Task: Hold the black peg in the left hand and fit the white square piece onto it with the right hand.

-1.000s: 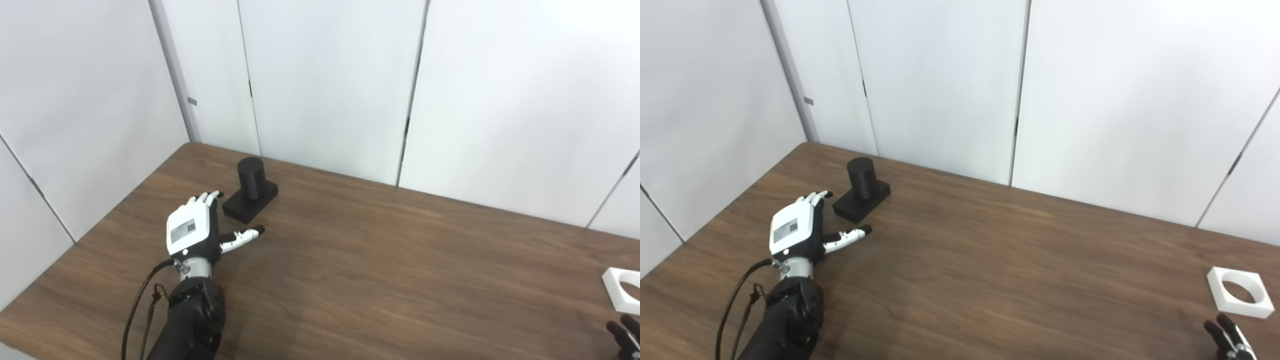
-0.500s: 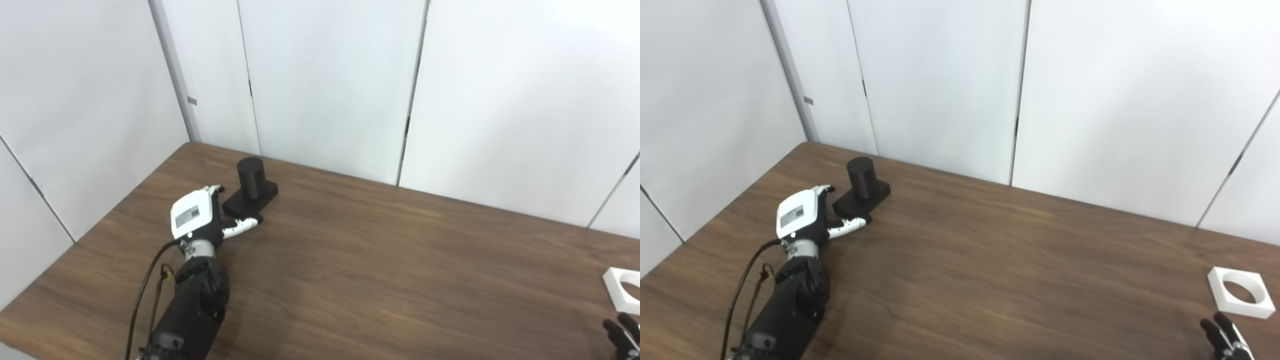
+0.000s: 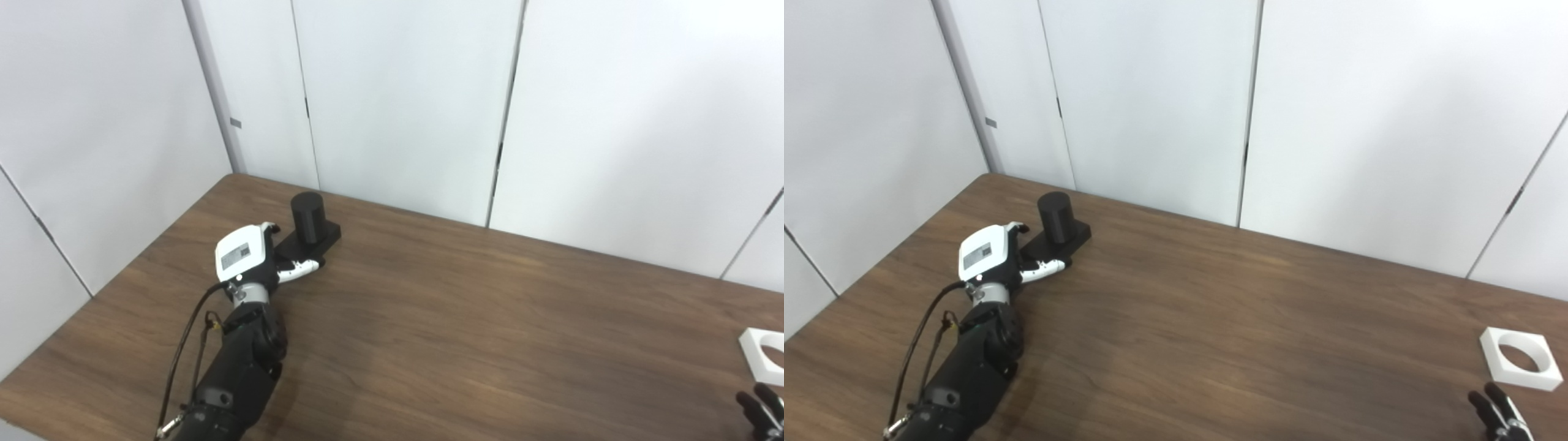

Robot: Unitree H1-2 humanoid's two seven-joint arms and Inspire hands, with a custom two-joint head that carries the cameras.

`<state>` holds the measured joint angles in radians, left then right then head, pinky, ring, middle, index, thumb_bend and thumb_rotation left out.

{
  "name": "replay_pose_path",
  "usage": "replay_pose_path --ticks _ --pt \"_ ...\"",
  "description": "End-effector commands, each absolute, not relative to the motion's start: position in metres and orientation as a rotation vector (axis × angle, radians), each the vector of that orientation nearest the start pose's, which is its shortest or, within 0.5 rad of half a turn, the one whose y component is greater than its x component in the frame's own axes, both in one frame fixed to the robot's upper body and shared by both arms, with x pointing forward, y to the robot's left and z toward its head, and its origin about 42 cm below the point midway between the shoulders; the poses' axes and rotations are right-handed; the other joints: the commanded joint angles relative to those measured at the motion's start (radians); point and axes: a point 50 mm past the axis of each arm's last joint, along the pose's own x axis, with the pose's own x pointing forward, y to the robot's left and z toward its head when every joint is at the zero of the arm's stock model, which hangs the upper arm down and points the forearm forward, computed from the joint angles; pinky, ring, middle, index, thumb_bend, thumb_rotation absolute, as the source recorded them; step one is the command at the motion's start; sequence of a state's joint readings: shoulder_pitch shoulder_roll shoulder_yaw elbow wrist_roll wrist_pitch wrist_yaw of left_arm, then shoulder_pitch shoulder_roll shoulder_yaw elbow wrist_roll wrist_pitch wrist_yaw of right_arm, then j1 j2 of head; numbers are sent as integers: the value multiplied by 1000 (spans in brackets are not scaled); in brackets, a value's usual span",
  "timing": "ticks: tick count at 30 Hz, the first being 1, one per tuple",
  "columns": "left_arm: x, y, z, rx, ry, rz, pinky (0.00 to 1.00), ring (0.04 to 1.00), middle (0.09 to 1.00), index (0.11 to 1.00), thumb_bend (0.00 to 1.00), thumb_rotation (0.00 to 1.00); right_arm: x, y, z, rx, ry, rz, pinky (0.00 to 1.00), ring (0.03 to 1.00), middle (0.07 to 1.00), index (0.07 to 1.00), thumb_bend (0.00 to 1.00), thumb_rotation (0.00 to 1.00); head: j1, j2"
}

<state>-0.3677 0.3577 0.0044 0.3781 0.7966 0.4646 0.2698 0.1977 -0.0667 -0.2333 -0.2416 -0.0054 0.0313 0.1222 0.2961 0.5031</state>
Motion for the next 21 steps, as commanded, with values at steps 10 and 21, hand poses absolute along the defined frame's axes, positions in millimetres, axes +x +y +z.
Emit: replay_pose_path --ticks 10,21 --pt "415 376 160 1207 224 587 843 855 801 679 930 529 177 -300 114 -143 24 -166 1000 917 868 901 724 1000 -8 6" --pt "418 376 152 1236 216 587 811 818 759 599 903 439 177 -299 115 -134 31 -164 1000 942 885 923 734 1000 -12 9"
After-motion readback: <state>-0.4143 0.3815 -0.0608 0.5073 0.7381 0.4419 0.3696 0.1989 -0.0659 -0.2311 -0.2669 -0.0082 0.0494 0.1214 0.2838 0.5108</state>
